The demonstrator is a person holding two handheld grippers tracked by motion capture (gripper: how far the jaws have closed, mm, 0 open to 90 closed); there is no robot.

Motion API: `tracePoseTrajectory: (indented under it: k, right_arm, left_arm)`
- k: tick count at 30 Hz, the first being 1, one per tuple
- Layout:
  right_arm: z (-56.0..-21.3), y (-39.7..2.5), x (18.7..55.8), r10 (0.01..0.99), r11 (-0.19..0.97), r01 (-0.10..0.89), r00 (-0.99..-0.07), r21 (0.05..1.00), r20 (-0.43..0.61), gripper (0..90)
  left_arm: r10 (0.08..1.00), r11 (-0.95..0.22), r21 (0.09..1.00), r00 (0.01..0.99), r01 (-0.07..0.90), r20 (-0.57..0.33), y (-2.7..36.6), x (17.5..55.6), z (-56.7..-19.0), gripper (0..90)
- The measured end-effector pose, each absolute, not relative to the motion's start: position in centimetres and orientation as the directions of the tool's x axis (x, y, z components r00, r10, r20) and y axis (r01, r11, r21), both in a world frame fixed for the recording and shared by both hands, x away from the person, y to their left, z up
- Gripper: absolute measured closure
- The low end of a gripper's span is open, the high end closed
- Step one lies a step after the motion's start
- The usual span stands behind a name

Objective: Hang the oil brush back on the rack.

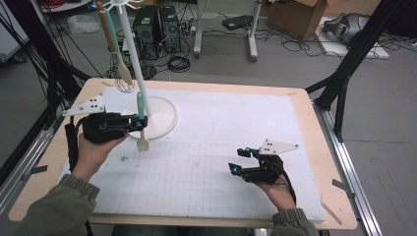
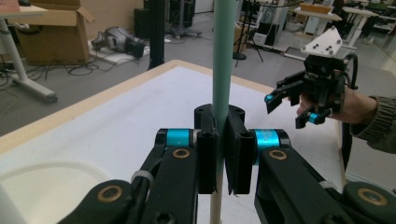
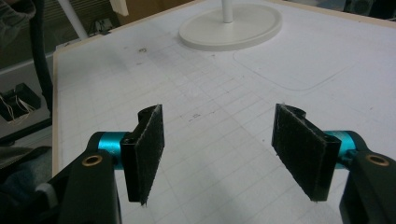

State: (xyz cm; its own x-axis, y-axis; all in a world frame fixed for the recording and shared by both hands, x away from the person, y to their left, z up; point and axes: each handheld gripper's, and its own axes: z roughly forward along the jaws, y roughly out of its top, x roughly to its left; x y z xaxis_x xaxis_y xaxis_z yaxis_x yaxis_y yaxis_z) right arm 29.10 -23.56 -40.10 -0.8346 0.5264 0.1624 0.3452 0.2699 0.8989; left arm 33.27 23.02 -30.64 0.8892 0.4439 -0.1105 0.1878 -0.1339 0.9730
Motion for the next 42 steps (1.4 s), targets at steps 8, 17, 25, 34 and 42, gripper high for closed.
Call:
tracePoseTrajectory:
  k: [8,17,25,34,42]
  right_arm:
    - [-40.3,-23.5,29.1,0.524,0.287,0.347,-0.837,0.893,0.157,33.6]
    - [-40.3,-23.4,29.0,0.529,0.29,0.329,-0.837,0.898,0.136,33.5]
    - [-40.6,-23.5,29.0,0.535,0.295,0.341,-0.833,0.893,0.141,33.4]
    - [-40.5,-23.7,29.0,0.542,0.29,0.341,-0.828,0.894,0.14,33.1]
    - [-40.6,-23.9,29.2,0.549,0.287,0.345,-0.824,0.894,0.142,32.8]
  left_arm:
    - [0.453,-0.128,0.976,0.886,0.176,-0.1,23.3,33.7,-29.3,83.9]
    - [0.457,-0.109,0.979,0.883,0.175,-0.107,23.9,34.2,-27.9,84.0]
    - [0.467,-0.092,0.98,0.877,0.174,-0.112,24.3,34.7,-27.0,83.9]
    - [0.475,-0.078,0.982,0.872,0.173,-0.116,24.6,35.2,-25.9,83.9]
    - [0.49,-0.064,0.983,0.863,0.173,-0.12,25.5,35.6,-25.0,83.9]
